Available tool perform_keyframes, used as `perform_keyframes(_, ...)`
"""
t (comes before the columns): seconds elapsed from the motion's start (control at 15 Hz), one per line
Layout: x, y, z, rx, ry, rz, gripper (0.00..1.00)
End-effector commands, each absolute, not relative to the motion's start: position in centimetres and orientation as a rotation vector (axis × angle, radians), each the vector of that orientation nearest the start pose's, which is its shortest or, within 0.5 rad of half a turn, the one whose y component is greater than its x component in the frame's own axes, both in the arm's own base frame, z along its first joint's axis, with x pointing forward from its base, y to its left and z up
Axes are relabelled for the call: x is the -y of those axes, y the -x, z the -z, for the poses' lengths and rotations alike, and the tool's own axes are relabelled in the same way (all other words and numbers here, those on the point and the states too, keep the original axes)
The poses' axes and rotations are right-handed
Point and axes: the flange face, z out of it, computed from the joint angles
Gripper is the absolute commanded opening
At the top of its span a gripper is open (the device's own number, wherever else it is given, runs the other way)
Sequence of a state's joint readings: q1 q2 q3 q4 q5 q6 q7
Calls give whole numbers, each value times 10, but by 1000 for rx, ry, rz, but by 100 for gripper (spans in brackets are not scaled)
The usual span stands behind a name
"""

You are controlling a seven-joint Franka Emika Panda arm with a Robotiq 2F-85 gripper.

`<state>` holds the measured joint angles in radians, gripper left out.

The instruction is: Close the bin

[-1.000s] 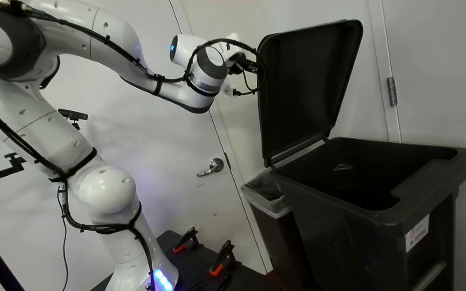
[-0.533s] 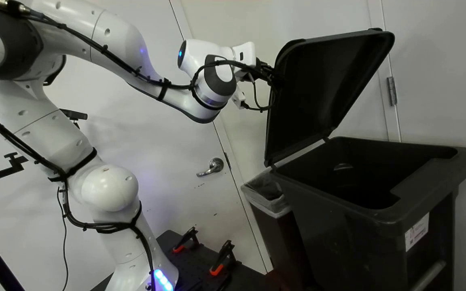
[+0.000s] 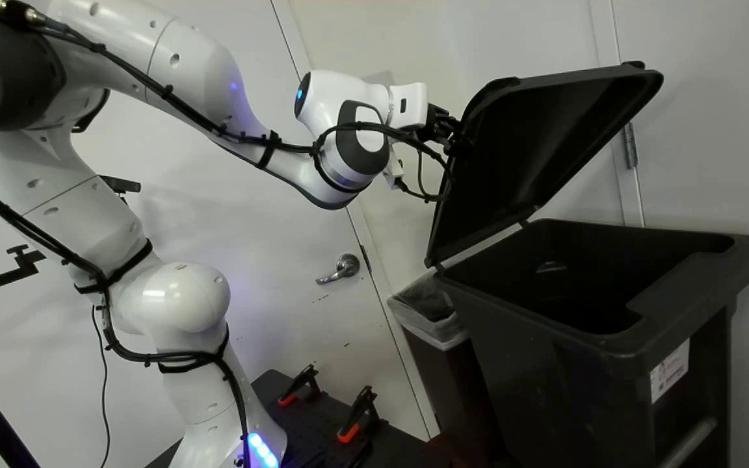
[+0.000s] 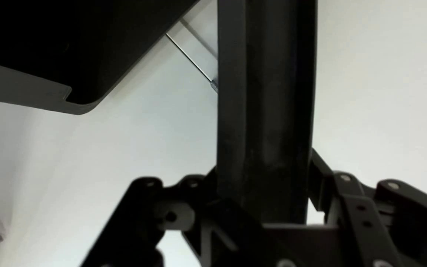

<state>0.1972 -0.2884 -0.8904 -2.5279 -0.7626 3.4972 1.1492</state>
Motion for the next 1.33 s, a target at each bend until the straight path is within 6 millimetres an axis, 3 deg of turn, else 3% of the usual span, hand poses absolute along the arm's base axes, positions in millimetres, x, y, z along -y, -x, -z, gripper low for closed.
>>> perform_keyframes(0.0,250,-397,-478,-1250,2088,1528,48)
perform_keyframes(0.07,250,-397,-478,-1250,2088,1528,23)
perform_keyframes(0.33,256,-387,-464,-1247,2065,1478,23)
perform_keyframes(0.53,270,-375,-433,-1289,2027,1391,23)
perform_keyframes(0.87,314,-367,-378,-1340,1932,1214,23)
perform_keyframes(1.27,362,-360,-322,-1354,1805,1135,23)
